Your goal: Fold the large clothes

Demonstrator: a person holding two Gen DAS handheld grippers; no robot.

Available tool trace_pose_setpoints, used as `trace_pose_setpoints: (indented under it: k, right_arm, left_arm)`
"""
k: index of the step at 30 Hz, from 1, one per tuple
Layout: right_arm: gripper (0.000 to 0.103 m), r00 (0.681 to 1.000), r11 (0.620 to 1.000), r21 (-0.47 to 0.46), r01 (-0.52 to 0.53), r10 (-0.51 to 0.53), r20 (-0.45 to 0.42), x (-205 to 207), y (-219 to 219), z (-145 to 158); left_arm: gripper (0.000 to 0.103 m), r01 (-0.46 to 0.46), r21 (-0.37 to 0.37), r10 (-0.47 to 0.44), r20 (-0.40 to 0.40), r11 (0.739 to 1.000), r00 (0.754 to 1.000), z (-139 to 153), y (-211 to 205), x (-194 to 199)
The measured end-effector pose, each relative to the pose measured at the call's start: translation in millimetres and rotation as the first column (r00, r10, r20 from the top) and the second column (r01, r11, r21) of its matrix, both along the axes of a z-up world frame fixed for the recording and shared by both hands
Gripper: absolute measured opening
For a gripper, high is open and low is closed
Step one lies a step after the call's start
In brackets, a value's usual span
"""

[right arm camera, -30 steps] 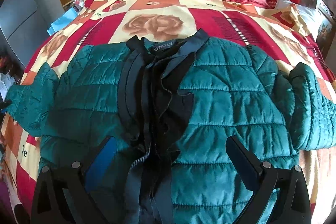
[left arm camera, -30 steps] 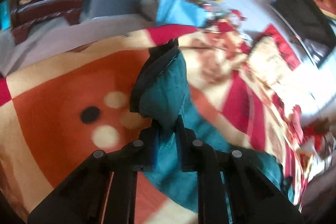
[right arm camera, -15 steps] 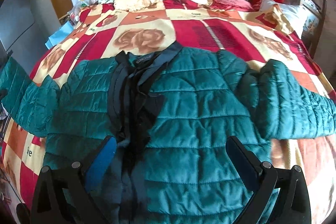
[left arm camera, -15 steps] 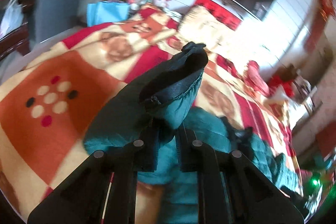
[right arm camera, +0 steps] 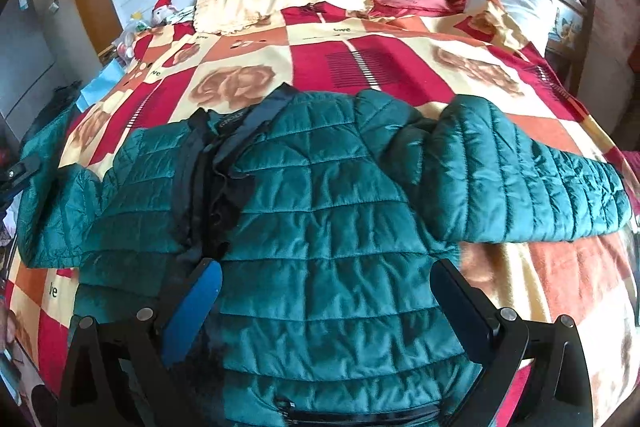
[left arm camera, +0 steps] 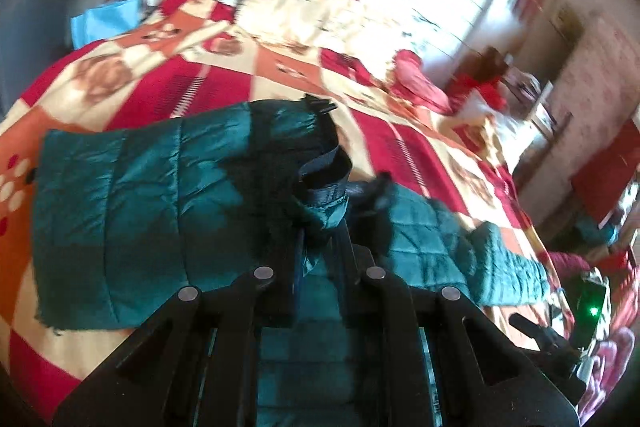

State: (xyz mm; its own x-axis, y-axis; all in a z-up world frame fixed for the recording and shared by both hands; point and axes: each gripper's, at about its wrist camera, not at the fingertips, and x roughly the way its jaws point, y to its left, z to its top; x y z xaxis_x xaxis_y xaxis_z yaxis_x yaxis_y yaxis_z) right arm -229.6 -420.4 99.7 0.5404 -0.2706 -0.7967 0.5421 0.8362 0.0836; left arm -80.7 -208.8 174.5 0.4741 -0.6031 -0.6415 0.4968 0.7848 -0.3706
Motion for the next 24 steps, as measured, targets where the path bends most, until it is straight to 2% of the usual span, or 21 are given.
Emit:
trace_pose_setpoints:
  k: [8,13,19,24]
  right_arm:
    - [0.103,0.999,0.999,0.024,0.035,-0.035,0.008,-17.5,-17.9,-4.9]
    - [0.103,0.999,0.997,0.062,0.039,-0.04,0.02,-24.7,-24.3,-11.1]
    - [0.103,0.998,0.996,0.082,-0.046,0.043,0.039,-12.0,-7.8,-13.1]
    - [0.103,0.987,0.982,0.111,-0.15,0.143,0.069,16.8,20.8,-13.7]
  left_arm:
    - [0.012,0.128,0.023,-0.128,-0.016,0.992,0.992,-11.6,-60.3,-26.3]
    - [0.012,0.145,0.062,-0.144,-0.02,0.987,0.989,-21.9,-65.3,-30.7]
    - [0.013,0.117,0.096,-0.113,-0.052,0.988,0.992,-29.2,-35.7,-19.5]
    - [0.013,0.035,0.085,-0.028,-0.084,0.996,0.996,-37.5,24.9,-0.5]
